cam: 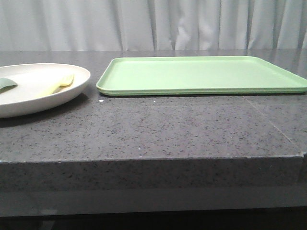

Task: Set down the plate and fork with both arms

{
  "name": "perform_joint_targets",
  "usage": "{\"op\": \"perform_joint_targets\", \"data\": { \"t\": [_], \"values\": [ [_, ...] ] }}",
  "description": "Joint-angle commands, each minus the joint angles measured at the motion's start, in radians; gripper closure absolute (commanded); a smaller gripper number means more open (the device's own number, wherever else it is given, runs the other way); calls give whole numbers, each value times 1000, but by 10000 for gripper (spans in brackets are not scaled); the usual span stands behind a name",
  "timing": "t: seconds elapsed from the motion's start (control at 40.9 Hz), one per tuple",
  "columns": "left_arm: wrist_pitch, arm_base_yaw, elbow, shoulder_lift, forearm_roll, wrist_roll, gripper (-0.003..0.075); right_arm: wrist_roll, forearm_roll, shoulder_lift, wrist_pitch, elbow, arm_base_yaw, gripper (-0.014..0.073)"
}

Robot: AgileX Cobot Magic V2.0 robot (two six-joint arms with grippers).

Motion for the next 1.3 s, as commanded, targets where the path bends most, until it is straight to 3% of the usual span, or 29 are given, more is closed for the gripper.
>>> {"op": "perform_joint_targets", "data": {
  "t": [0.0,0.881,1.273],
  "values": [
    [-83,4,6,-21,-7,-11,738,-8,-1,-16,-88,-3,-5,710],
    [-83,4,6,-21,-7,-11,738,-8,-1,-16,-91,-3,-5,710],
    [-187,4,6,-21,-7,-11,738,-8,10,-16,-186,-4,-5,710]
  ]
}}
